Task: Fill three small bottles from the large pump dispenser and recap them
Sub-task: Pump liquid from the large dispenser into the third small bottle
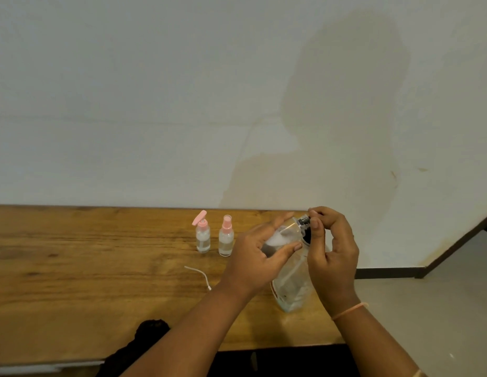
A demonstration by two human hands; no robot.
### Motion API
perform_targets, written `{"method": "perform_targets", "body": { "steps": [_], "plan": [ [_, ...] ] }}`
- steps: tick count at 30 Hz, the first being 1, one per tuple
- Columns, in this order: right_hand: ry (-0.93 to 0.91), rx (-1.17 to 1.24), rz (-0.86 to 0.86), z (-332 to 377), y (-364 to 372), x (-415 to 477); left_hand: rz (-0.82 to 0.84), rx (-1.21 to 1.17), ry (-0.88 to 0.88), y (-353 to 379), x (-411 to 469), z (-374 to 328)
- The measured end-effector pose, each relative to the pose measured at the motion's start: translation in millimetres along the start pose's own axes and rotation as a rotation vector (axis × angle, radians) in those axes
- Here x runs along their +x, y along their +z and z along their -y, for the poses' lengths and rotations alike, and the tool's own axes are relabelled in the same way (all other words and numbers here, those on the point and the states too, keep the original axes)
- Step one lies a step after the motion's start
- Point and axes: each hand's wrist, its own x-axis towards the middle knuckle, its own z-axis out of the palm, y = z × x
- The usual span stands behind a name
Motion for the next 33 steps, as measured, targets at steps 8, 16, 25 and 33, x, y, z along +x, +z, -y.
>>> {"method": "perform_targets", "body": {
  "steps": [8, 16, 25, 33],
  "plan": [
    [0.056, 0.063, -0.074, 17.4, 4.9, 4.9, -0.006, -0.015, 0.033, -2.3, 4.3, -8.2],
    [0.02, -0.011, -0.001, -0.4, 2.3, -1.1, -0.016, 0.026, 0.013, 3.1, -1.0, 1.9],
    [-0.02, -0.088, -0.061, 13.6, 1.3, 4.2, -0.02, 0.03, 0.064, -0.1, 2.1, -4.4],
    [-0.044, -0.111, -0.021, -2.9, 1.0, -0.1, -0.018, 0.006, 0.003, 3.1, -2.7, 4.0]
  ]
}}
